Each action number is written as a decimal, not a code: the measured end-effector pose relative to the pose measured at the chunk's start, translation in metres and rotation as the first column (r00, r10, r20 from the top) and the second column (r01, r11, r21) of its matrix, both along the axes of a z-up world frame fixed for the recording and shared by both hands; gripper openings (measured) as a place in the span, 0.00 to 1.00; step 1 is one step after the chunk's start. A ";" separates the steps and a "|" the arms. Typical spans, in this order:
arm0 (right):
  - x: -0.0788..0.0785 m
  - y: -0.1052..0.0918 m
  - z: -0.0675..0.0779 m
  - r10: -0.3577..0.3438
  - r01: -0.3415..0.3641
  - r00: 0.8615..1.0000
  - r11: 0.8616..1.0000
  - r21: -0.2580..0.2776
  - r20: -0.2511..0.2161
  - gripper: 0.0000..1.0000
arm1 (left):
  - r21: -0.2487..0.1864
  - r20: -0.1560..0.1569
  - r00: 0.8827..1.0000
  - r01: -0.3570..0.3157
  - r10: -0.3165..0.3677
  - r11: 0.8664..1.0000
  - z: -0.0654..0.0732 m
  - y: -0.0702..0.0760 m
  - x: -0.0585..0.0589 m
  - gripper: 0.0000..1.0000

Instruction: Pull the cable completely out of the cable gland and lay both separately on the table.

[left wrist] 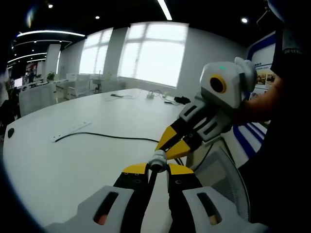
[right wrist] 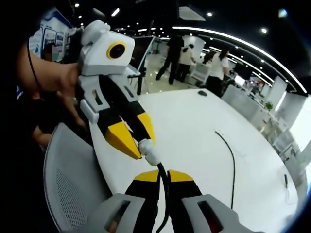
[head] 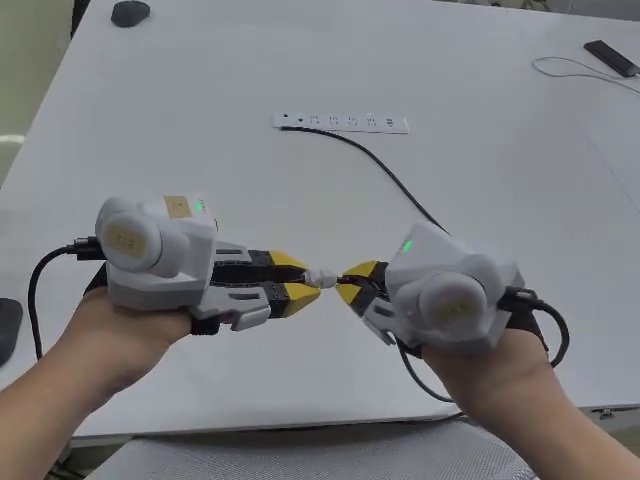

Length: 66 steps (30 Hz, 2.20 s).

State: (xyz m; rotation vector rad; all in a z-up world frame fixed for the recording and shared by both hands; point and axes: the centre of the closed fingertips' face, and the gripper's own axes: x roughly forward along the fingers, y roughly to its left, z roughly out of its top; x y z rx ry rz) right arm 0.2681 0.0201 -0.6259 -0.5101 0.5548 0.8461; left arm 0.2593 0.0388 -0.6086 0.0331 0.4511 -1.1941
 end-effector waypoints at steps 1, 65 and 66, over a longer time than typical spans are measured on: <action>0.001 -0.001 0.000 -0.010 0.010 1.000 1.000 0.006 -0.006 0.00 | 0.000 0.001 1.000 -0.001 0.001 1.000 0.000 0.000 0.000 0.15; 0.016 -0.066 -0.048 -0.313 0.364 0.917 0.911 0.196 -0.248 0.11 | -0.023 0.000 1.000 -0.018 0.018 1.000 0.003 0.014 0.016 0.14; 0.017 -0.063 -0.042 -0.302 0.349 0.925 0.915 0.201 -0.232 0.14 | -0.021 -0.002 1.000 -0.018 0.018 1.000 0.003 0.015 0.016 0.14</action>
